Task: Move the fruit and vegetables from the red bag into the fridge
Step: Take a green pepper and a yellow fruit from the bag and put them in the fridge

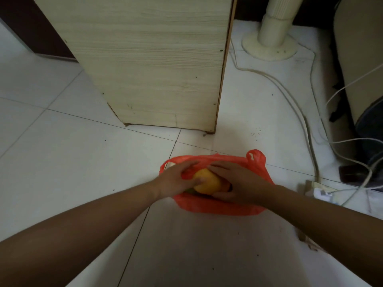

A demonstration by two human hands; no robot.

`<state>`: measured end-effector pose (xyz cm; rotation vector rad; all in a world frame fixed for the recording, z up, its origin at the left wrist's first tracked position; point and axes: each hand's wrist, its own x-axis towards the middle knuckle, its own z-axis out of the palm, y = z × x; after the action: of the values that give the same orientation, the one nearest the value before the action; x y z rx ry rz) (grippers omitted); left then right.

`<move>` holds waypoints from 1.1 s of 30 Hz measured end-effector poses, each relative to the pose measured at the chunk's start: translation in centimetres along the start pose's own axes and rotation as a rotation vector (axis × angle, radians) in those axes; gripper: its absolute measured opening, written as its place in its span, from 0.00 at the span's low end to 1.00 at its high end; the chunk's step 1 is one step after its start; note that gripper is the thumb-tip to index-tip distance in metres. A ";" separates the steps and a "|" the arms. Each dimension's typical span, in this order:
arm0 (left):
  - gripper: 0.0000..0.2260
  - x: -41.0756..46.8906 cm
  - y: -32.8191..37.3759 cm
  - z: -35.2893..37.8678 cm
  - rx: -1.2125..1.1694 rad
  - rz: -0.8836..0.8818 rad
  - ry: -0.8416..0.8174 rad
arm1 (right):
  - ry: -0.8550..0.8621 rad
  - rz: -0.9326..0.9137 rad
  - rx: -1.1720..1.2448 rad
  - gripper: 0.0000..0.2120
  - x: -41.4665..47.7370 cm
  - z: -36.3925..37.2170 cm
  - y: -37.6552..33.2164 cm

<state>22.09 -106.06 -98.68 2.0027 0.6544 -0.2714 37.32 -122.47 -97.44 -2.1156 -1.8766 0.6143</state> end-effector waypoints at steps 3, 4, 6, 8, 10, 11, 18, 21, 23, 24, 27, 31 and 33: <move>0.26 -0.6 1.8 -1.5 -0.004 0.049 0.113 | 0.082 0.057 0.032 0.35 -0.7 -1.4 0.0; 0.24 -1.0 2.5 -1.9 -0.030 0.061 0.168 | 0.120 0.085 0.072 0.35 -0.8 -2.0 -0.1; 0.24 -1.5 3.9 -2.5 -0.151 0.050 0.210 | 0.203 0.141 0.165 0.35 -0.9 -2.9 -0.5; 0.25 -1.9 4.9 -2.5 -0.305 0.018 0.162 | 0.292 0.176 0.260 0.34 -0.7 -3.2 -1.2; 0.28 -2.2 5.7 -2.1 -0.458 -0.020 0.093 | 0.363 0.178 0.351 0.33 -0.4 -3.1 -2.1; 0.30 -2.3 5.9 -1.8 -0.522 -0.043 0.078 | 0.383 0.178 0.383 0.33 -0.2 -3.0 -2.5; 0.24 -3.9 5.0 -2.6 -0.410 -0.017 0.143 | 0.296 0.192 0.379 0.33 0.0 -3.1 -2.8; 0.28 -6.1 2.1 -4.5 -0.104 0.026 0.144 | 0.249 0.209 0.317 0.29 -0.5 -2.5 -2.1; 0.28 -7.3 0.4 -5.4 -0.036 -0.015 0.185 | 0.193 0.206 0.263 0.27 -0.8 -2.0 -2.0; 0.29 -7.8 -0.3 -5.7 -0.017 -0.044 0.205 | 0.166 0.200 0.243 0.27 -0.9 -1.7 -2.0; 0.36 -8.2 -1.7 -6.0 0.093 -0.124 0.170 | 0.125 0.168 0.211 0.27 -0.3 -1.3 -2.1; 0.31 -7.9 -2.5 -5.9 0.163 -0.100 0.141 | 0.139 0.162 0.204 0.24 1.0 -1.7 -2.0; 0.27 -8.0 -2.5 -5.4 0.234 -0.054 0.089 | 0.163 0.191 0.186 0.24 1.2 -2.0 -1.4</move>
<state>13.69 -103.16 -94.26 2.2326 0.7632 -0.3039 37.08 -120.89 -95.22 -2.1649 -1.4848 0.6089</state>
